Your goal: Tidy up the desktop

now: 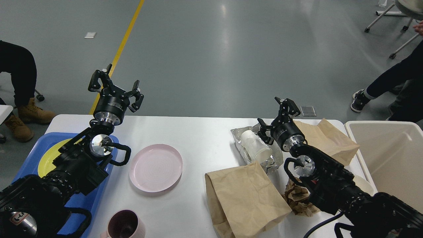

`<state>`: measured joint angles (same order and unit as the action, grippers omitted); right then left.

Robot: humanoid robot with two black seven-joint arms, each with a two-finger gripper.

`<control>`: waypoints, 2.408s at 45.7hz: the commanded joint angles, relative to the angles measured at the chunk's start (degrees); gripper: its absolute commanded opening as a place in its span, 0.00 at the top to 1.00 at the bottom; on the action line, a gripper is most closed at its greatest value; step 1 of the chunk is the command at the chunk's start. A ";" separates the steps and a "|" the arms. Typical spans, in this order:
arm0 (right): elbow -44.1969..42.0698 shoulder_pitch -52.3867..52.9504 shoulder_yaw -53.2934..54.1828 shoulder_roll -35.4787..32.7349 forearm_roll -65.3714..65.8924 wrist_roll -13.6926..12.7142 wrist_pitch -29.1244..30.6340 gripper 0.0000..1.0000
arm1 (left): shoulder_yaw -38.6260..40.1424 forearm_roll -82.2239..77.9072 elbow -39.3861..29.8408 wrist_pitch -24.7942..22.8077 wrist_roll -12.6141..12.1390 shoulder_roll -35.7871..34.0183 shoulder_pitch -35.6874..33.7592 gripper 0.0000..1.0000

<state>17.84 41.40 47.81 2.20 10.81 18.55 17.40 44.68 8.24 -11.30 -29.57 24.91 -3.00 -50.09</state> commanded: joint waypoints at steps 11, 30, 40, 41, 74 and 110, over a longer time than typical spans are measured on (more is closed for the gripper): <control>0.00 0.00 0.00 0.00 0.00 0.00 0.00 0.00 | 0.06 0.03 -0.04 -0.58 -3.73 -0.61 0.34 0.04; 0.00 0.00 0.00 0.00 0.00 0.00 0.00 0.00 | 0.06 0.03 -0.04 -0.49 -3.73 -0.25 0.25 0.04; 0.00 0.00 0.00 0.00 0.00 0.00 0.00 0.00 | 0.06 0.03 -0.04 -0.23 -3.73 0.01 0.08 0.04; 0.00 0.00 0.00 0.00 0.00 0.00 0.00 0.00 | 0.06 0.03 -0.04 -0.14 -3.73 0.01 0.08 0.04; 0.00 0.00 0.00 0.00 0.00 0.00 0.00 0.00 | -75.23 -0.85 -0.56 9.70 -3.73 -17.92 -34.89 0.04; 0.00 0.00 0.00 0.00 0.00 0.00 0.00 0.00 | -124.39 -2.08 -50.13 -18.31 -3.73 -20.64 -80.51 0.04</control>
<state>17.84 41.40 47.81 2.20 10.80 18.54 17.40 -78.81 6.65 -60.35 -37.45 21.19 -24.02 -126.14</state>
